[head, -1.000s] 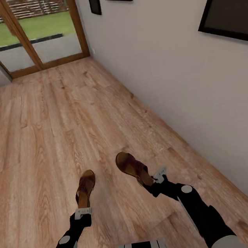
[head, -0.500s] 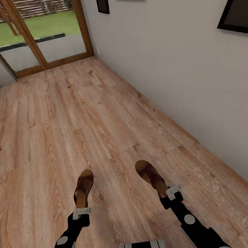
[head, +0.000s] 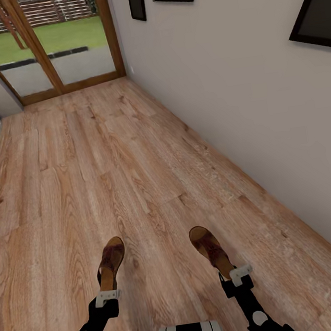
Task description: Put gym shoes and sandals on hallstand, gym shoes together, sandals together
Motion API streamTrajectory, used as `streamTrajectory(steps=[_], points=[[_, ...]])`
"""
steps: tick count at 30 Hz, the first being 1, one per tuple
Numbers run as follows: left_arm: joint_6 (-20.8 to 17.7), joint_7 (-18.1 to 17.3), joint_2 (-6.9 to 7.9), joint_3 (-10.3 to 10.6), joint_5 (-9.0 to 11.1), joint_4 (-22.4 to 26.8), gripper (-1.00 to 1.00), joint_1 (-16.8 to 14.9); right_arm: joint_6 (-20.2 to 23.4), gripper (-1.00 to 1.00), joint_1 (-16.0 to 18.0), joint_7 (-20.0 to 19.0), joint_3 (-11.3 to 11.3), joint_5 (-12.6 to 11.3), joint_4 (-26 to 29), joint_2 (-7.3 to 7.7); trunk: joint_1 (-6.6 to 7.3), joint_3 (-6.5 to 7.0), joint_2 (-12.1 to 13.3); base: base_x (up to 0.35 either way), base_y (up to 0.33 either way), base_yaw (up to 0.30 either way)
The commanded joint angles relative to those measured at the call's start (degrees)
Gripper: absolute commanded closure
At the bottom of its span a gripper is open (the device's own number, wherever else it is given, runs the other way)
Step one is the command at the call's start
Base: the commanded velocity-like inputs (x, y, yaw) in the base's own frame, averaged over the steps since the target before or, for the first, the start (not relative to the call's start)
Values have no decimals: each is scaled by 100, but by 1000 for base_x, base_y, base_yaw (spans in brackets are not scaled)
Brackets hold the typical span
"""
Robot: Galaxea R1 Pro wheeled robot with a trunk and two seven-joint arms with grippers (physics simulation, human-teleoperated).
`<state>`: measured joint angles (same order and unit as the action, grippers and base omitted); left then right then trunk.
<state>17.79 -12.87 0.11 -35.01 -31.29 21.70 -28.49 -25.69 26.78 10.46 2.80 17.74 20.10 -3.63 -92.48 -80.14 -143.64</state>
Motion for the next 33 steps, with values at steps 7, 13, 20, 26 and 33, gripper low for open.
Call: streamTrajectory(steps=[7,13,20,26,33], points=[[97,-27,-1,-57,-38,-9,100,153,-182,100,-3,78,27,-181,-112,19,19,199,8,0,0,-115],[150,0,-2,-57,-36,-20,100,258,-293,100,-6,71,27,-404,-398,46,34,380,16,0,0,-162],[169,33,4,-62,-35,-13,100,408,-790,100,-12,62,33,-431,-953,197,52,591,26,0,0,-164],[186,37,65,-125,94,-9,100,576,-1135,100,-16,68,35,-439,-1309,341,68,772,34,0,0,-164],[676,31,115,-240,493,-40,100,866,-1250,100,-136,70,36,-456,-1576,431,125,975,121,0,0,-164]])
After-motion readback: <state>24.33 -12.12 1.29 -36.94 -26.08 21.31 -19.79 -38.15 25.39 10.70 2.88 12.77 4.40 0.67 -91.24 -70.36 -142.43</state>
